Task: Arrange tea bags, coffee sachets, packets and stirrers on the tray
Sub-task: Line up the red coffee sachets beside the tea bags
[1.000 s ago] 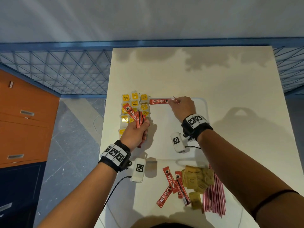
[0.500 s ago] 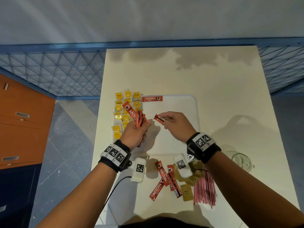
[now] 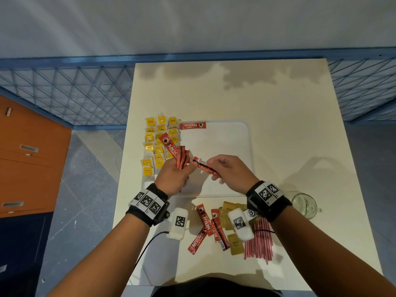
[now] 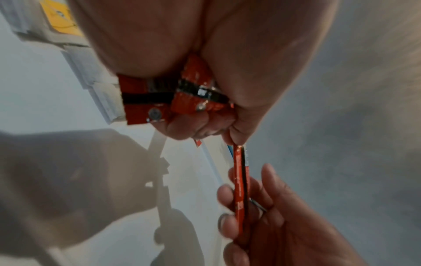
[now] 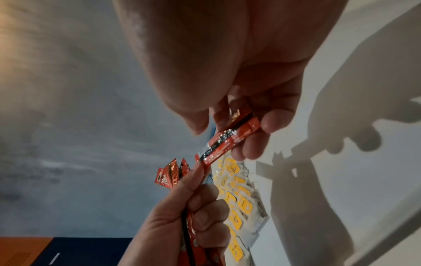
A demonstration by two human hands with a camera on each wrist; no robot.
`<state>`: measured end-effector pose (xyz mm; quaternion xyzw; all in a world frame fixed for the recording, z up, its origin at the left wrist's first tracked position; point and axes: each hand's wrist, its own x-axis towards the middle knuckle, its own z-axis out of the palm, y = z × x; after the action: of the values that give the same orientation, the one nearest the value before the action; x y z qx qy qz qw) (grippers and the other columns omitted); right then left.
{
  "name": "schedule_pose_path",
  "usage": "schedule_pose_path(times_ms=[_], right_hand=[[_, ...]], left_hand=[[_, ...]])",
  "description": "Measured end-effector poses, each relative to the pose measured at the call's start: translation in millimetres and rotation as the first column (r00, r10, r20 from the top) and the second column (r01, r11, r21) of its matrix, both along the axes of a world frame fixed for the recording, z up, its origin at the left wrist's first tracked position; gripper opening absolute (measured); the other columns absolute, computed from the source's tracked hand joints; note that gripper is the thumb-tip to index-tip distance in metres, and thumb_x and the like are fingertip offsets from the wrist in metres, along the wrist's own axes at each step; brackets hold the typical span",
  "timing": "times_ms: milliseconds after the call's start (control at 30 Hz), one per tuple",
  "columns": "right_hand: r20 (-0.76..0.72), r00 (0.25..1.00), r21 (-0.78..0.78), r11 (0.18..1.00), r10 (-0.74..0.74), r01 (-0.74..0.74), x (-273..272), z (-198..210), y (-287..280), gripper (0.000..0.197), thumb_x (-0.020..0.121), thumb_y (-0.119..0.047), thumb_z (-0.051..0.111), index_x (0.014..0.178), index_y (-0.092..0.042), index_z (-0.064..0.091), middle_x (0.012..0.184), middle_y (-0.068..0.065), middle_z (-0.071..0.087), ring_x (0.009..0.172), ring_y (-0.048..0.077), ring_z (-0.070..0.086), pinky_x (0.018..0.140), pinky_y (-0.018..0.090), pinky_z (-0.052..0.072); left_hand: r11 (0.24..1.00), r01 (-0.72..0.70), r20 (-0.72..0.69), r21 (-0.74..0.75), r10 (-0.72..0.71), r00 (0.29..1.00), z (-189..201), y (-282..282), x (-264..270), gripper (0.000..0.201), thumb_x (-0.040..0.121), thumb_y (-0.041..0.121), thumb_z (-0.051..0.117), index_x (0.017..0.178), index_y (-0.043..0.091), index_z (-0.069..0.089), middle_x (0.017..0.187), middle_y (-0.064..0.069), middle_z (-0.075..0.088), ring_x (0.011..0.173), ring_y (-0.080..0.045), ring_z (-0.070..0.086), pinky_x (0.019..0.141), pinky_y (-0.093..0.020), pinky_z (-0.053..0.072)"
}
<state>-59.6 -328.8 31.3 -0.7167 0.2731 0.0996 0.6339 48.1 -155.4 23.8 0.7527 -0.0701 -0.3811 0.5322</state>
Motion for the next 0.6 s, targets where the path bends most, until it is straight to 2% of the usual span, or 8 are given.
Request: schedule_pose_path(times_ms=[67, 133, 200, 267, 300, 367, 467, 600], right_hand=[[-0.089, 0.995, 0.047, 0.998, 0.038, -0.034, -3, 1, -1, 0.036, 0.109, -0.040, 0.046, 0.109, -0.017, 0.073, 0.090, 0.003, 0.079, 0.069, 0.013, 0.067, 0.061, 0.032, 0.047], [-0.126, 0.989, 0.069, 0.995, 0.081, -0.073, -7, 1, -2, 0.037, 0.109, -0.044, 0.043, 0.107, -0.023, 0.073, 0.086, 0.003, 0.078, 0.065, 0.014, 0.063, 0.056, 0.026, 0.043], [-0.112, 0.989, 0.042, 0.994, 0.100, -0.096, -10, -1, -1, 0.038, 0.109, -0.044, 0.044, 0.094, -0.025, 0.074, 0.074, 0.000, 0.072, 0.061, 0.012, 0.058, 0.057, 0.025, 0.041], [-0.098, 0.993, 0.017, 0.997, 0.072, -0.070, -10, -4, -1, 0.044, 0.107, -0.044, 0.048, 0.076, -0.024, 0.072, 0.066, -0.002, 0.065, 0.058, 0.013, 0.054, 0.059, 0.031, 0.041], [-0.091, 0.994, 0.012, 0.998, 0.055, -0.054, -10, -6, -1, 0.043, 0.106, -0.042, 0.050, 0.075, -0.023, 0.072, 0.066, -0.001, 0.064, 0.060, 0.014, 0.053, 0.060, 0.034, 0.042], [-0.063, 0.997, -0.010, 0.998, 0.053, -0.054, -10, -8, -1, 0.031, 0.104, -0.037, 0.054, 0.095, -0.019, 0.078, 0.071, 0.001, 0.064, 0.064, 0.012, 0.055, 0.062, 0.031, 0.044], [0.007, 0.999, -0.027, 0.999, 0.035, -0.035, -11, -9, 0, 0.024, 0.103, -0.028, 0.061, 0.119, -0.016, 0.075, 0.078, -0.004, 0.063, 0.063, -0.001, 0.054, 0.059, 0.014, 0.043], [0.052, 0.999, -0.050, 0.999, -0.009, 0.011, -9, -11, -1, 0.024, 0.101, -0.021, 0.065, 0.124, -0.017, 0.073, 0.093, -0.006, 0.067, 0.074, 0.005, 0.058, 0.063, 0.010, 0.045]], left_hand=[[1.000, -0.013, 0.006, -0.003, 0.013, 1.000, 1, 0, 0, 0.014, 0.097, 0.020, 0.067, 0.090, 0.008, 0.065, 0.056, -0.007, 0.042, 0.045, -0.021, 0.040, 0.045, -0.028, 0.037], [1.000, -0.028, 0.004, -0.007, 0.028, 1.000, 2, 1, 0, 0.015, 0.097, 0.019, 0.067, 0.092, 0.006, 0.065, 0.057, -0.008, 0.042, 0.045, -0.020, 0.040, 0.045, -0.027, 0.037], [0.999, -0.032, 0.002, 0.000, 0.032, 0.999, 2, 2, -1, 0.014, 0.097, 0.019, 0.067, 0.092, 0.006, 0.066, 0.056, -0.006, 0.043, 0.045, -0.019, 0.040, 0.044, -0.026, 0.037], [1.000, -0.027, 0.010, 0.011, 0.027, 1.000, 5, 3, -2, 0.015, 0.098, 0.021, 0.066, 0.090, 0.008, 0.066, 0.055, -0.003, 0.046, 0.044, -0.018, 0.042, 0.044, -0.026, 0.039], [1.000, -0.026, 0.022, 0.014, 0.026, 0.999, 6, 3, -3, 0.017, 0.099, 0.023, 0.065, 0.089, 0.009, 0.067, 0.056, -0.003, 0.050, 0.044, -0.017, 0.044, 0.044, -0.026, 0.040], [1.000, -0.029, 0.038, 0.008, 0.029, 0.999, 8, 3, -4, 0.022, 0.099, 0.027, 0.064, 0.091, 0.008, 0.068, 0.066, -0.004, 0.064, 0.045, -0.015, 0.048, 0.045, -0.026, 0.043], [0.998, -0.059, 0.023, -0.011, 0.060, 0.998, 11, 1, -5, 0.024, 0.100, 0.028, 0.064, 0.100, 0.005, 0.070, 0.084, -0.008, 0.075, 0.046, -0.015, 0.049, 0.044, -0.025, 0.044], [0.992, -0.122, -0.049, -0.039, 0.120, 0.992, 9, 1, -5, 0.009, 0.097, 0.008, 0.065, 0.102, 0.010, 0.071, 0.065, 0.003, 0.069, 0.047, -0.015, 0.048, 0.046, -0.026, 0.042]])
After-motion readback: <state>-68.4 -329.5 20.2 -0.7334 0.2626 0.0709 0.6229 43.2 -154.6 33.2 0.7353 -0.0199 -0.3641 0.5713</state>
